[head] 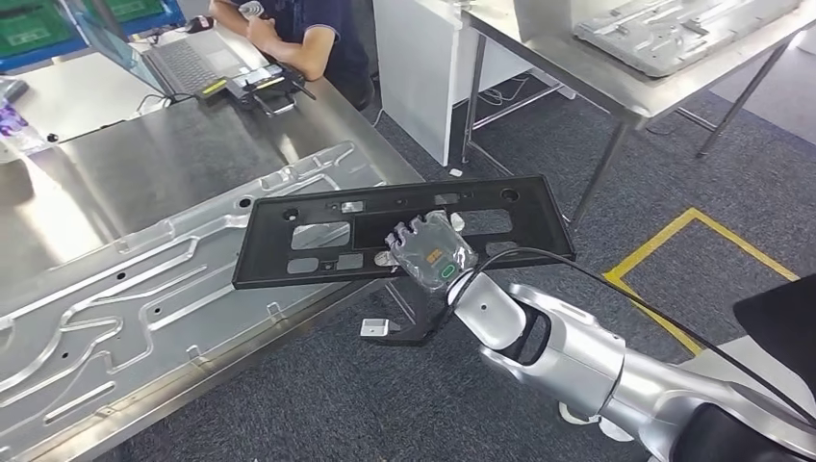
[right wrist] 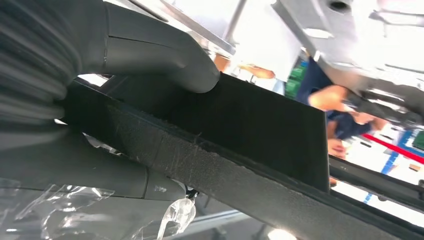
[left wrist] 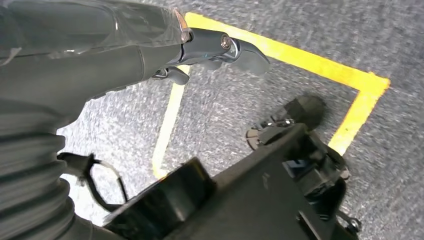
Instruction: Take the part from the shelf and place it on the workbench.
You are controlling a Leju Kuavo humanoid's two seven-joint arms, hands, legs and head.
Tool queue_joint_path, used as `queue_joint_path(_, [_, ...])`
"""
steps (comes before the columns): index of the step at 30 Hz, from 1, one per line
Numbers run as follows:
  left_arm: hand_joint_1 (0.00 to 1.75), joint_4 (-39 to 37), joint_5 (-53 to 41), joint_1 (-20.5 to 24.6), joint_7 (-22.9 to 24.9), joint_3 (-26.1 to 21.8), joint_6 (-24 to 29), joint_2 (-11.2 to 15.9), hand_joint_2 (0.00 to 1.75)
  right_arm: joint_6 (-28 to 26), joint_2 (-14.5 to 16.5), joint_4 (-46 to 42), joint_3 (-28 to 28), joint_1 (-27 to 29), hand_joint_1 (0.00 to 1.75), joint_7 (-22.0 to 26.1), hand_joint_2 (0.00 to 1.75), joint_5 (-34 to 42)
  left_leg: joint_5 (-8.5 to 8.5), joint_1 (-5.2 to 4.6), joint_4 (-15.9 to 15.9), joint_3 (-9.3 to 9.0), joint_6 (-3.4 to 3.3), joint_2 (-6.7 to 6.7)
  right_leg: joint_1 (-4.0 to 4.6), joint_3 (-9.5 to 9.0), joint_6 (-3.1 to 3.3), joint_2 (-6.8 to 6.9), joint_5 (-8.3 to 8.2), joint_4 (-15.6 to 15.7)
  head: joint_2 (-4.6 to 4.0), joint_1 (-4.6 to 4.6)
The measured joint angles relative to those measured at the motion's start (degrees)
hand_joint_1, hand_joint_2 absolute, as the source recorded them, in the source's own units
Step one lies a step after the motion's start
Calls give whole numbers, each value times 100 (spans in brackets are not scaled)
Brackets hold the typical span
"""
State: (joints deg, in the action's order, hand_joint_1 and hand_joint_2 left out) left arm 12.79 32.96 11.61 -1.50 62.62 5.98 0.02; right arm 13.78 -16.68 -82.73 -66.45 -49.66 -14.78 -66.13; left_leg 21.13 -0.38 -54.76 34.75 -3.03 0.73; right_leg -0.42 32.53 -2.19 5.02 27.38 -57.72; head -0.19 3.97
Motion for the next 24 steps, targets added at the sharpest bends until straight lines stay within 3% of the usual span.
queue_joint_path(2, [0, 0, 0, 17, 0, 0, 1, -10, 175, 4, -8, -10, -1, 4, 175, -2, 175, -1, -11, 29, 21, -30, -38, -132, -20, 292, -30, -337, 312, -633, -1, -12])
queue_joint_path(4, [0, 0, 0, 29, 1, 0, 1, -25, 175, 13, -20, -13, -11, 30, 175, -1, 175, -1, -7, 38, 18, -37, -54, -288, -24, 696, -52, -458, 561, -1368, -1, -18])
queue_joint_path(5, [0, 0, 0, 25, 2, 0, 1, -31, 175, 18, -26, -13, -16, 44, 175, 1, 175, -1, -5, 43, 16, -40, -55, -376, -27, 804, -61, -470, 546, -1509, -1, -19])
queue_joint_path(6, [0, 0, 0, 18, 2, 0, 1, -34, 175, 21, -30, -14, -18, 52, 175, 5, 175, -1, -3, 49, 11, -45, -53, -465, -33, 795, -66, -480, 416, -1405, -1, -19])
queue_joint_path(7, [0, 0, 0, 13, 2, 0, 1, -37, 175, 26, -32, -16, -19, 50, 175, 11, 175, 0, 1, 58, 4, -50, -45, -551, -47, 683, -71, -519, 207, -1098, -1, -19])
queue_joint_path(9, [0, 0, 1, 18, 3, 0, 5, -42, 175, 43, -39, -21, -19, 27, 175, 32, 175, 1, 23, 64, -34, -34, -4, -706, -108, 351, -94, -792, -186, -302, -1, -20])
queue_joint_path(11, [0, 0, 1, 28, 5, 0, 16, -44, 175, 62, -46, -26, -20, 13, 175, 54, 175, 5, 33, 66, -64, 16, 56, -846, -136, 185, -83, -981, -310, 91, -1, -17])
queue_joint_path(13, [0, 0, 0, 15, 9, 0, 29, -45, 175, 68, -45, -28, -19, -1, 175, 67, 175, 11, 18, 92, -58, 61, 119, -975, -109, 174, -14, -865, -305, 120, -1, -15])
queue_joint_path(14, [0, 0, 0, 1, 13, 0, 34, -47, 175, 67, -43, -28, -19, -18, 175, 71, 175, 13, 33, 95, -85, 91, 146, -924, -102, 167, 25, -794, -310, 127, -1, -14])
queue_joint_path(15, [0, 0, 0, -7, 16, 0, 38, -51, 175, 64, -39, -29, -17, -37, 175, 73, 175, 14, 97, 91, -197, 154, 174, -779, -100, 161, 64, -721, -315, 135, -1, -5])
queue_joint_path(17, [0, 0, 0, 7, 21, 0, 42, -63, 175, 60, -34, -29, -16, -63, 175, 81, 175, 17, 393, 79, -798, 447, 218, -363, -83, 144, 125, -579, -308, 144, -1, 12])
queue_joint_path(18, [0, 0, 0, 20, 21, 0, 43, -70, 175, 58, -36, -29, -17, -65, 175, 84, 175, 17, 572, 84, -1222, 657, 237, -231, -68, 140, 145, -499, -298, 143, -1, 20])
queue_joint_path(20, [0, 0, 0, 28, 21, 0, 43, -83, 175, 60, -38, -28, -22, -61, 175, 94, 175, 19, 734, 95, -1791, 959, 251, -158, -49, 131, 159, -341, -277, 142, -1, 20])
queue_joint_path(21, [0, 0, 0, 22, 21, 1, 43, -88, 175, 60, -38, -28, -23, -61, 175, 98, 175, 19, 671, 96, -1768, 954, 247, -144, -44, 122, 158, -266, -266, 142, -1, 20])
queue_joint_path(22, [0, 0, -1, 17, 21, 1, 44, -91, 175, 60, -37, -28, -24, -62, 175, 102, 175, 19, 516, 92, -1498, 820, 234, -112, -39, 105, 151, -194, -251, 142, -1, 20])
queue_joint_path(24, [0, 0, -2, 21, 21, 1, 49, -93, 175, 60, -37, -28, -23, -68, 175, 105, 175, 19, 177, 40, -645, 365, 176, 113, -15, 52, 119, -58, -208, 141, -1, 20])
